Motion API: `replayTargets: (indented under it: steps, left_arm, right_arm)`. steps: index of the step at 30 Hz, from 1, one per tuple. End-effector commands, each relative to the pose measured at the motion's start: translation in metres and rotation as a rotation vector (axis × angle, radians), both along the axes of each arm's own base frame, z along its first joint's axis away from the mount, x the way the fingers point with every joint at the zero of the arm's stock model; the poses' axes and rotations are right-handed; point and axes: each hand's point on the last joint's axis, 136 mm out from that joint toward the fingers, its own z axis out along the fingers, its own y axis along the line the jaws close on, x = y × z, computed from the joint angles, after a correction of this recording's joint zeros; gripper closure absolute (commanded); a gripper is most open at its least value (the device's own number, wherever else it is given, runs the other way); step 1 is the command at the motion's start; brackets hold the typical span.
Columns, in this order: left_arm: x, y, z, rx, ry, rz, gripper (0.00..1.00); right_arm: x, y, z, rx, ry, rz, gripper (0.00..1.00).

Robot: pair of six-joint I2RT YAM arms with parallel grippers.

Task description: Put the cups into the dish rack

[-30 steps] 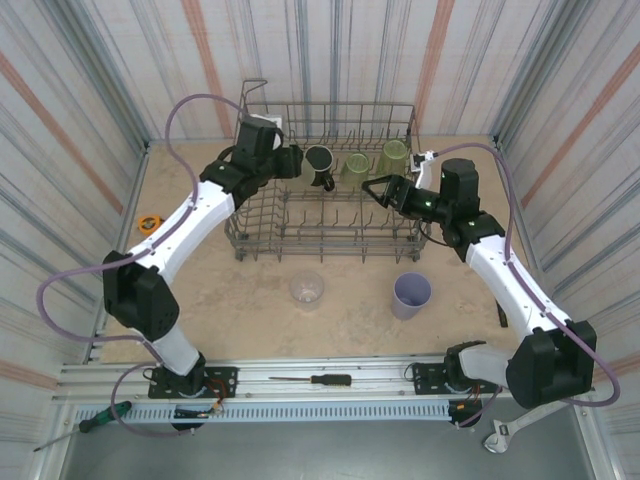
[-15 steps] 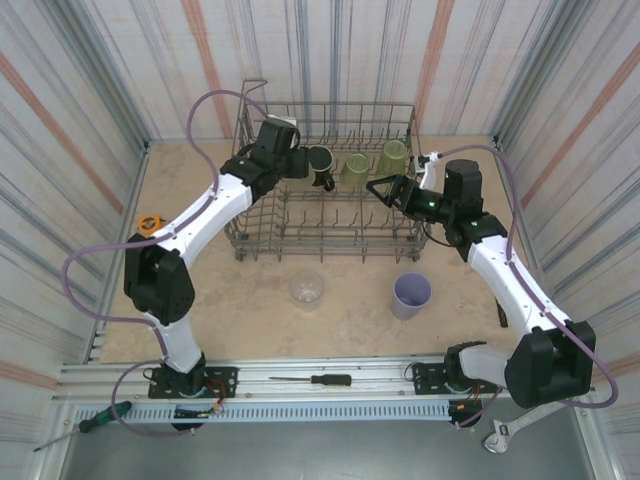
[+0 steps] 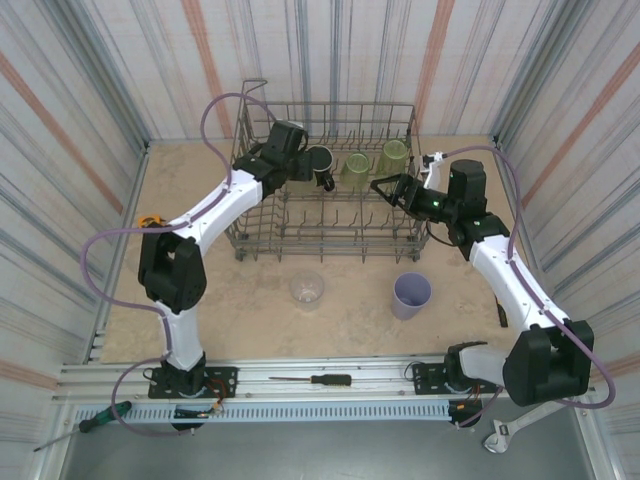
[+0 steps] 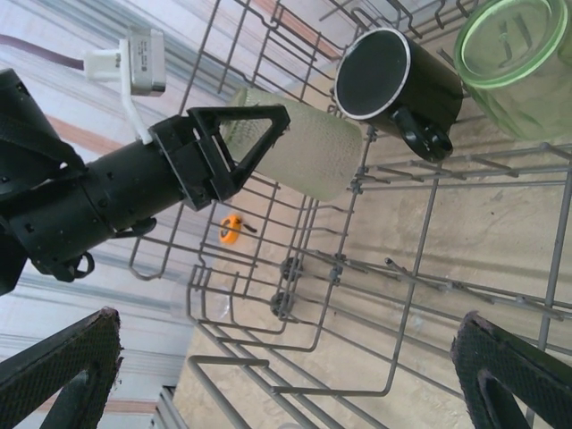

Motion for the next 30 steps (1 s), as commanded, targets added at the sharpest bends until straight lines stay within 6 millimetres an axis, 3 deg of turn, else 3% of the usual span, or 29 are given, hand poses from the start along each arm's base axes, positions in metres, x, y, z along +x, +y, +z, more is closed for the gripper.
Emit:
replayTargets:
  steps: [1, 30]
  left_arm:
    - [0.007, 0.002, 0.01, 0.026, -0.03, 0.013, 1.0]
    - [0.017, 0.0, -0.05, 0.07, 0.067, 0.051, 0.97]
  right_arm:
    - [-0.003, -0.001, 0.005, 0.011, -0.021, 0.01, 0.01]
    - [0.0, -0.007, -0.002, 0.009, -0.007, -0.012, 0.01]
